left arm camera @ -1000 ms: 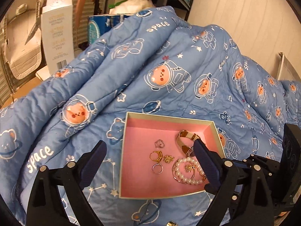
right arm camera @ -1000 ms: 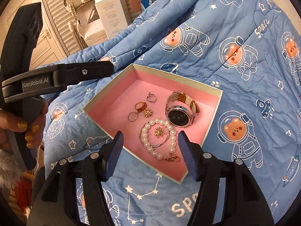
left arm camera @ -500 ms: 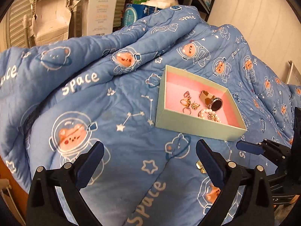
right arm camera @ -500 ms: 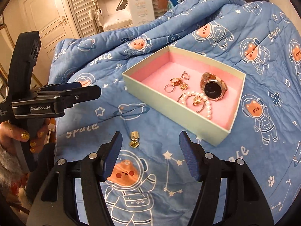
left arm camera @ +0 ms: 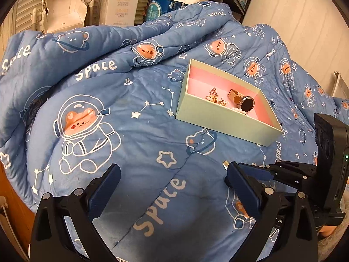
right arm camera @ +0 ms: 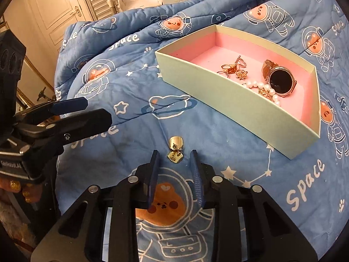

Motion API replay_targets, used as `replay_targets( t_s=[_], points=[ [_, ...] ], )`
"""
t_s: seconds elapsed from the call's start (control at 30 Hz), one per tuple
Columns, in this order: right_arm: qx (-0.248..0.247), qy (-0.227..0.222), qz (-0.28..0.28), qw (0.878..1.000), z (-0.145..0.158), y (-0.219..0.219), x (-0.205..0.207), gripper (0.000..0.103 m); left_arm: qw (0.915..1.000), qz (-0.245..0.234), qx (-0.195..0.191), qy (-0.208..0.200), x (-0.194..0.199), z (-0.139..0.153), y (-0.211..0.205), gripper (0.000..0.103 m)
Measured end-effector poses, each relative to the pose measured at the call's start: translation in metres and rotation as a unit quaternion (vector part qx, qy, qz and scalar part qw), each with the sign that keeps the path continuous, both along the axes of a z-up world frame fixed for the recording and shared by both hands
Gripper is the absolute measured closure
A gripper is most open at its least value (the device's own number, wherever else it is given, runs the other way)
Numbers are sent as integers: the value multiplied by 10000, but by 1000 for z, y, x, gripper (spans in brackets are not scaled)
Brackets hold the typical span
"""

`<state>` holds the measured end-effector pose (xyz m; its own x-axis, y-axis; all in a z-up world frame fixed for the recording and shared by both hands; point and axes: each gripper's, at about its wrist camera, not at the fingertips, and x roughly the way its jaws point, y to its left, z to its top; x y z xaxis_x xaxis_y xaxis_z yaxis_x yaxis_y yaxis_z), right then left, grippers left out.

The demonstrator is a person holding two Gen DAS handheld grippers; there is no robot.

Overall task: Organize jewelry
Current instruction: 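Pinch the gold pendant with the right gripper while the left gripper pinches a small gold charm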

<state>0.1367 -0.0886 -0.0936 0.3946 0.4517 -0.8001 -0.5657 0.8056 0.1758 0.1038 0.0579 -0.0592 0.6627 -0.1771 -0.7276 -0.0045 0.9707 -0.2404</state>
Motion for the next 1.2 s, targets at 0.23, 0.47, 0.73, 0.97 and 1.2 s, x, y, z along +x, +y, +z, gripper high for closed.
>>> replay_targets(
  t_s=[0.23, 0.47, 0.73, 0.97, 1.2],
  points=[
    [-121, -75, 39, 9999, 0, 3, -2, 88, 10000, -35, 40, -23, -5, -3, -3, 10],
    [-52, -9, -55, 10000, 3, -9, -4, 88, 9992, -377, 122, -10, -4, -7, -19, 28],
    [-61, 36, -407, 9991, 8, -44, -3, 88, 9934, -1081, 391, -5, 5, -10, -58, 43],
    [-45, 62, -653, 9978, 10, -68, -3, 88, 9866, -1451, 719, 218, 22, -20, -81, 59],
    [-5, 98, -700, 9975, 9, -72, -4, 88, 9833, -1582, 852, 278, 32, -24, -91, 79]
  ],
)
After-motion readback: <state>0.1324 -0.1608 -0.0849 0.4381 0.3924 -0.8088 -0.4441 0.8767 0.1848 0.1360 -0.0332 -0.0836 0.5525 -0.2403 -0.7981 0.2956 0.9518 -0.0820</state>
